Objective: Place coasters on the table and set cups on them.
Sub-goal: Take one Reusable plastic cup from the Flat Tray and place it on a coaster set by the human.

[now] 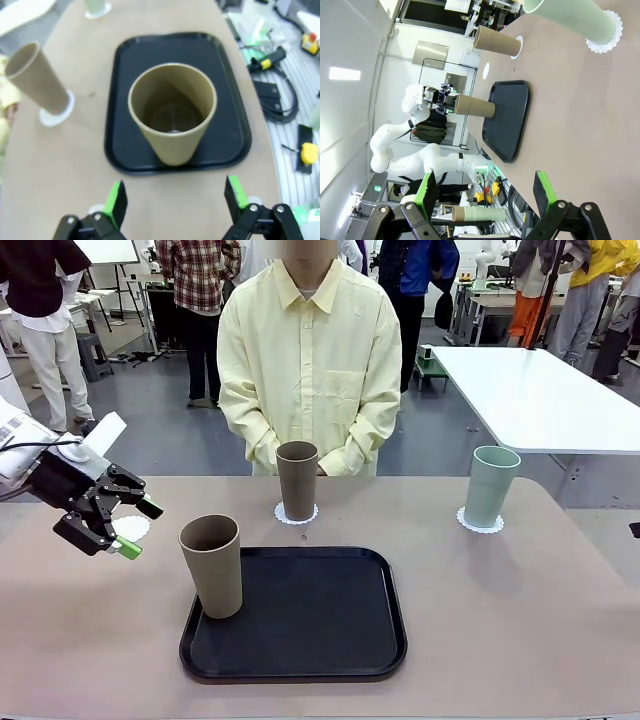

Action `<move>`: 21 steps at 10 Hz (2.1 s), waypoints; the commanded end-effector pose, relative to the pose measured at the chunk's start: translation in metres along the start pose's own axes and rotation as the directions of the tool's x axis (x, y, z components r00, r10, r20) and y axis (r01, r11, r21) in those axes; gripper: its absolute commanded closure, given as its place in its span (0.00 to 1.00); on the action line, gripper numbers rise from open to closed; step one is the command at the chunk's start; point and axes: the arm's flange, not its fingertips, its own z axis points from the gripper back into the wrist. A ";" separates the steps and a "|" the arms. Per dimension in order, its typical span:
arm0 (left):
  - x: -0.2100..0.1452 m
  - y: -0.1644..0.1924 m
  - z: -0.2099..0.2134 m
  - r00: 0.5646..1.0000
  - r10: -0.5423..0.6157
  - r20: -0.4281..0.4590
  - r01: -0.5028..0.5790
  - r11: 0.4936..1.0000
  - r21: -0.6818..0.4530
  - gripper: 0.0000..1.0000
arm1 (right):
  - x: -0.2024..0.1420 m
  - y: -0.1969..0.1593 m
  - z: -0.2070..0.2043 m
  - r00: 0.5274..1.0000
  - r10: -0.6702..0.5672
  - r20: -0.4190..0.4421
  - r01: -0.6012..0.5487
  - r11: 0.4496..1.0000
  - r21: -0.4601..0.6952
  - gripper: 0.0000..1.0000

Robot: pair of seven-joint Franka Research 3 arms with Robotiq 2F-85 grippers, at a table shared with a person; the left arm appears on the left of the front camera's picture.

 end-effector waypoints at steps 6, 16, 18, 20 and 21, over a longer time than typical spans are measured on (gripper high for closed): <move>-0.103 0.046 -0.045 0.905 -0.069 0.419 0.114 0.990 -0.083 0.00 | 0.000 0.000 0.000 1.000 -0.004 0.001 0.004 1.000 0.000 0.00; -0.102 0.033 -0.103 0.887 -0.062 0.457 0.088 0.995 -0.036 0.00 | 0.000 0.000 0.000 1.000 -0.004 0.001 0.004 1.000 0.000 0.00; -0.094 0.028 -0.110 0.882 -0.094 0.461 0.137 0.989 -0.060 0.00 | 0.000 0.000 0.000 1.000 -0.004 0.001 0.004 1.000 0.000 0.00; -0.090 0.024 -0.114 0.880 -0.104 0.464 0.156 0.985 -0.075 0.00 | 0.000 0.000 0.000 1.000 -0.004 0.001 0.004 1.000 0.000 0.00; -0.087 0.022 -0.116 0.878 -0.107 0.468 0.164 0.983 -0.082 0.00 | 0.000 0.000 0.000 1.000 -0.004 0.001 0.004 1.000 0.000 0.00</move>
